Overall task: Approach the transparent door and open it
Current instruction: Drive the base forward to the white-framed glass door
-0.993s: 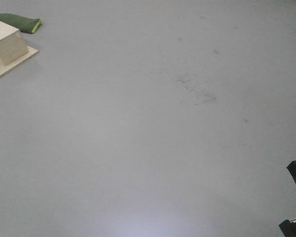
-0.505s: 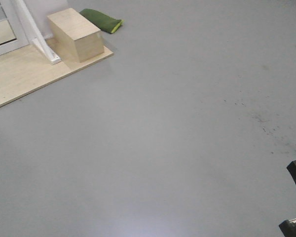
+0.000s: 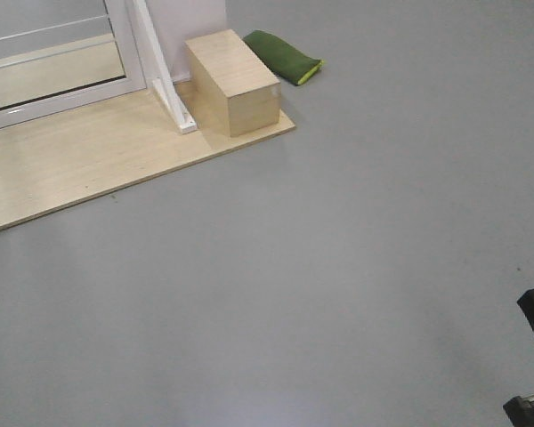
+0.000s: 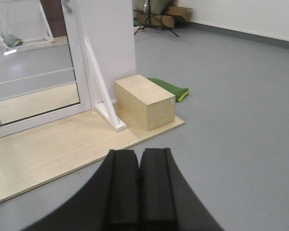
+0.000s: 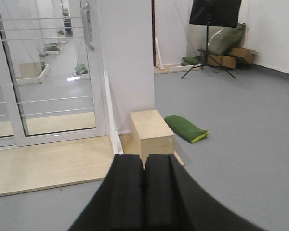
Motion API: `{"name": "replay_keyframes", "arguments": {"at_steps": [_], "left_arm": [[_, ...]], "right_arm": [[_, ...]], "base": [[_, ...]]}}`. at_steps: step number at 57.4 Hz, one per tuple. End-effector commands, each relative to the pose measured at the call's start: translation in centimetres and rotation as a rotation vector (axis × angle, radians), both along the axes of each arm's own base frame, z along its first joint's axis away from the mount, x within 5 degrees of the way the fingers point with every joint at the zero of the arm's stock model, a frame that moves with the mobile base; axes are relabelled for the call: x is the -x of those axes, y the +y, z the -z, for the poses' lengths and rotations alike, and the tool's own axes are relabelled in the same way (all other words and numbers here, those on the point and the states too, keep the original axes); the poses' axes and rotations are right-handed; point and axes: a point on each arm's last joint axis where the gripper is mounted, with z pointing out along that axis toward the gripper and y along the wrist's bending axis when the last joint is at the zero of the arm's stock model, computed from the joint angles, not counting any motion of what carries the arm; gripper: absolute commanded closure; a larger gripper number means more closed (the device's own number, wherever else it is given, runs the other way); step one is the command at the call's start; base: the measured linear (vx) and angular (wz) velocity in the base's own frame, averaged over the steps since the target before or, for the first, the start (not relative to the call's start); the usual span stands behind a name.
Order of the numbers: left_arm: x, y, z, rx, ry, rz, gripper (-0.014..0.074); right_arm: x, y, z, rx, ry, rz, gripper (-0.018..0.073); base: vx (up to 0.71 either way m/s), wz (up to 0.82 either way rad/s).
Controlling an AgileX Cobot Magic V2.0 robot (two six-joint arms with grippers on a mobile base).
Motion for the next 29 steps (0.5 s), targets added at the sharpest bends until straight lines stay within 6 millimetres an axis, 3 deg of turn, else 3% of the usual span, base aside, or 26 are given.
{"name": "replay_keyframes", "arguments": {"at_steps": [1, 29], "left_arm": [[-0.09, 0.03, 0.23, 0.017, -0.062, -0.007, 0.0593], [-0.09, 0.03, 0.23, 0.017, -0.062, -0.007, 0.0593]], "right_arm": [[0.04, -0.08, -0.30, -0.004, -0.077, 0.010, 0.0564], [0.04, -0.08, -0.30, -0.004, -0.077, 0.010, 0.0564]], "base": [[0.54, 0.41], [0.57, 0.48]]}}
